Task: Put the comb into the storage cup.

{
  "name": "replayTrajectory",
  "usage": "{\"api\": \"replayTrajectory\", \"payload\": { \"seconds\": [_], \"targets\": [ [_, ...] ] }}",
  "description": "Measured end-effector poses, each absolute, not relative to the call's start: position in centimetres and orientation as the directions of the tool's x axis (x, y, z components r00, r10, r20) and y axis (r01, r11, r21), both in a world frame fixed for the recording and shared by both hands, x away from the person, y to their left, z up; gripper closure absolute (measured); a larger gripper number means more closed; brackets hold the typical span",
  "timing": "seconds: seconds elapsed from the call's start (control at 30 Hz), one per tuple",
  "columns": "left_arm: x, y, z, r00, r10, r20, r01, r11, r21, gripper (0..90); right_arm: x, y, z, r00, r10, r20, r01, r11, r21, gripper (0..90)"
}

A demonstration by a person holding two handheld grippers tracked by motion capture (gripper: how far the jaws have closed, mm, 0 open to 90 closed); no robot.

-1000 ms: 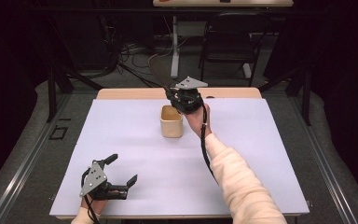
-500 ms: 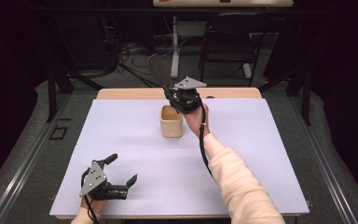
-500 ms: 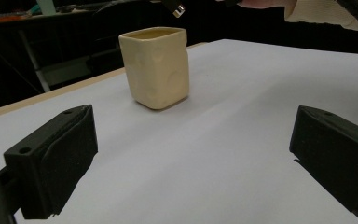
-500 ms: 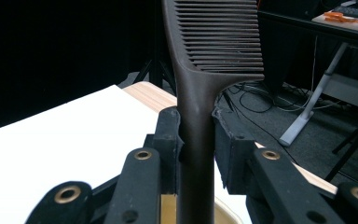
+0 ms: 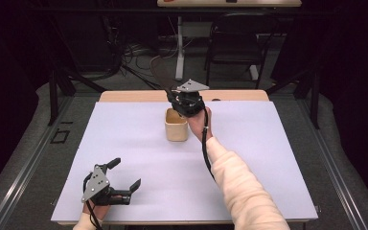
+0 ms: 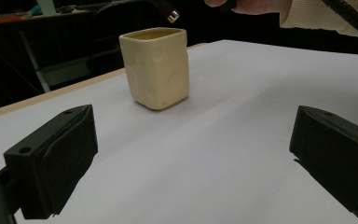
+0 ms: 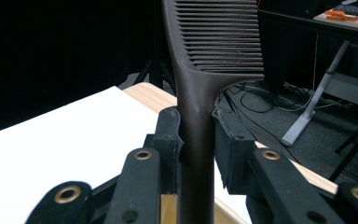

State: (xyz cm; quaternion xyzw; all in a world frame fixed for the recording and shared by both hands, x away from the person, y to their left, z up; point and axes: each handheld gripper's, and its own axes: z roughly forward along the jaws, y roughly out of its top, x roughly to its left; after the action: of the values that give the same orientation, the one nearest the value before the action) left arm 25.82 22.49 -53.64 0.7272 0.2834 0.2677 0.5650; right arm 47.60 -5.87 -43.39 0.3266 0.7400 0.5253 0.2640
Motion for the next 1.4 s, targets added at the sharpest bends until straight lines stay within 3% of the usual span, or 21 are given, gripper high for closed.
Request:
{"api": "replayTrajectory", "payload": {
  "seconds": [1.4],
  "targets": [
    [25.8,22.6,-53.6,0.696,0.715,0.064,0.109,-0.193,0.975,0.8,48.2,-5.4,-44.9,-0.652,0.757,-0.028,0.240,0.242,0.940,72.3]
  ]
}}
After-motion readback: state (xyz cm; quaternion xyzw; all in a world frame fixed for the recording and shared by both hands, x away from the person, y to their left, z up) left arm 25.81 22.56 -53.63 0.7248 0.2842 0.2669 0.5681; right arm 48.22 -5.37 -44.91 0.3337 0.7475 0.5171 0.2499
